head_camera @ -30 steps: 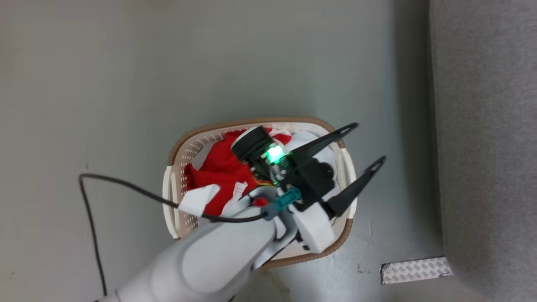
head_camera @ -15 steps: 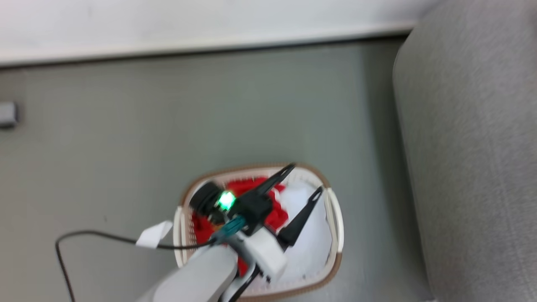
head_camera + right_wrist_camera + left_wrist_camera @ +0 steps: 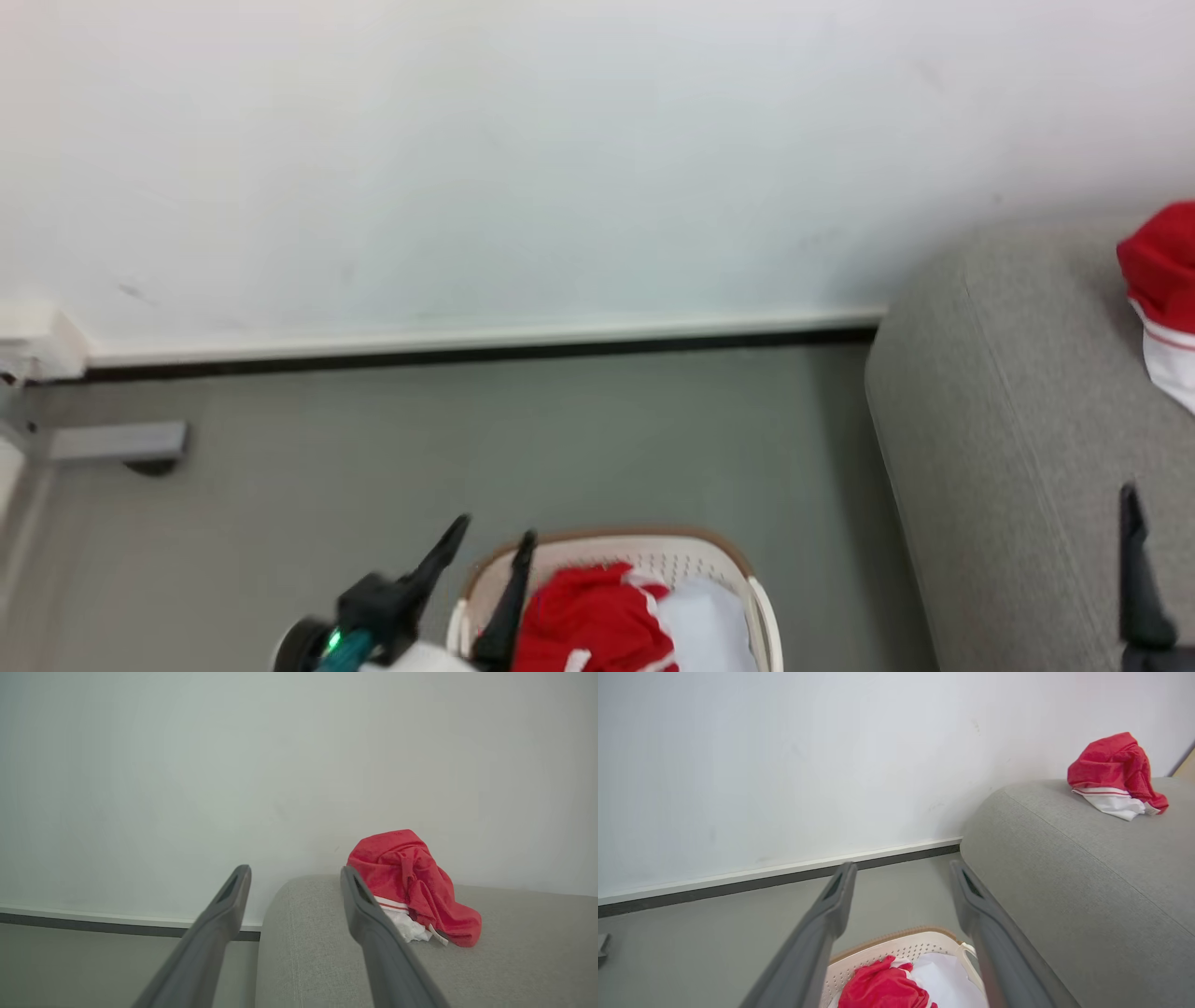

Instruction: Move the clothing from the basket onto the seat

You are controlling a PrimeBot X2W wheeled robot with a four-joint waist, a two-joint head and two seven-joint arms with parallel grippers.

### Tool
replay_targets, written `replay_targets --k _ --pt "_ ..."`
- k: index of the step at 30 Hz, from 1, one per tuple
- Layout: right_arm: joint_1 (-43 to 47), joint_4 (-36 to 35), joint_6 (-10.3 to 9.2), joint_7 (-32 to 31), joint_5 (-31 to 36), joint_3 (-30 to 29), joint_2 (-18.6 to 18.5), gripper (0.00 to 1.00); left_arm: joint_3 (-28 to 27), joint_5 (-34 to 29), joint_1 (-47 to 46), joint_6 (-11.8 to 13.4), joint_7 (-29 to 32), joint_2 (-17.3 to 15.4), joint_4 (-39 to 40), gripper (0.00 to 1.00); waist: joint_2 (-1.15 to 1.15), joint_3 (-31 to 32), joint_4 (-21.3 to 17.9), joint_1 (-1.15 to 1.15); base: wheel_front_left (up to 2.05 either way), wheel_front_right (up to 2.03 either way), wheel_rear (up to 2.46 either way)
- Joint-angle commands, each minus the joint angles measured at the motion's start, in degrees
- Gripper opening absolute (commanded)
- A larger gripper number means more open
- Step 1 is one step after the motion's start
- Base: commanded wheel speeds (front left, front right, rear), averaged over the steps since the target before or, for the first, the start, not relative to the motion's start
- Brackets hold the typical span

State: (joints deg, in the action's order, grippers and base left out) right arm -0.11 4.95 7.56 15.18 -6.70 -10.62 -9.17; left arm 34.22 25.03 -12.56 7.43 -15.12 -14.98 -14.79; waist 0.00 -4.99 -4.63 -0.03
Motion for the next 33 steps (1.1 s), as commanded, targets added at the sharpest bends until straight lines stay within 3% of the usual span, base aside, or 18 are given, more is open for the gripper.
replay_targets --k 1,8,17,25,33 --pt "1.7 -0.7 -0.14 -0.1 0.5 0.2 0.8 1.00 -1.4 -0.4 2.4 -0.2 0.0 0.1 0.3 1.00 0.00 4.6 2.9 0.03 0.00 0.00 0.00" --pt "8.4 -0.3 -0.14 -0.1 2.9 3.4 5.2 1.00 -11.6 -4.9 11.6 -2.4 0.0 1.2 0.9 1.00 0.00 7.5 5.8 0.03 0.00 0.00 0.00" --pt "10.2 4.4 -0.14 -0.1 0.6 5.9 6.2 1.00 -21.2 -10.7 16.6 -6.3 0.0 5.7 1.9 1.00 0.00 8.7 7.7 0.03 0.00 0.00 0.00" --pt "8.9 5.5 -0.14 -0.1 0.0 6.8 6.2 1.00 -25.6 -14.4 17.5 -9.8 0.0 8.5 1.0 1.00 0.00 8.5 7.7 0.03 0.00 0.00 0.00" --pt "8.9 5.7 -0.14 -0.1 0.2 6.8 6.2 1.00 -28.1 -16.6 17.3 -11.7 0.0 10.1 0.2 1.00 0.00 8.2 7.2 0.03 0.00 0.00 0.00"
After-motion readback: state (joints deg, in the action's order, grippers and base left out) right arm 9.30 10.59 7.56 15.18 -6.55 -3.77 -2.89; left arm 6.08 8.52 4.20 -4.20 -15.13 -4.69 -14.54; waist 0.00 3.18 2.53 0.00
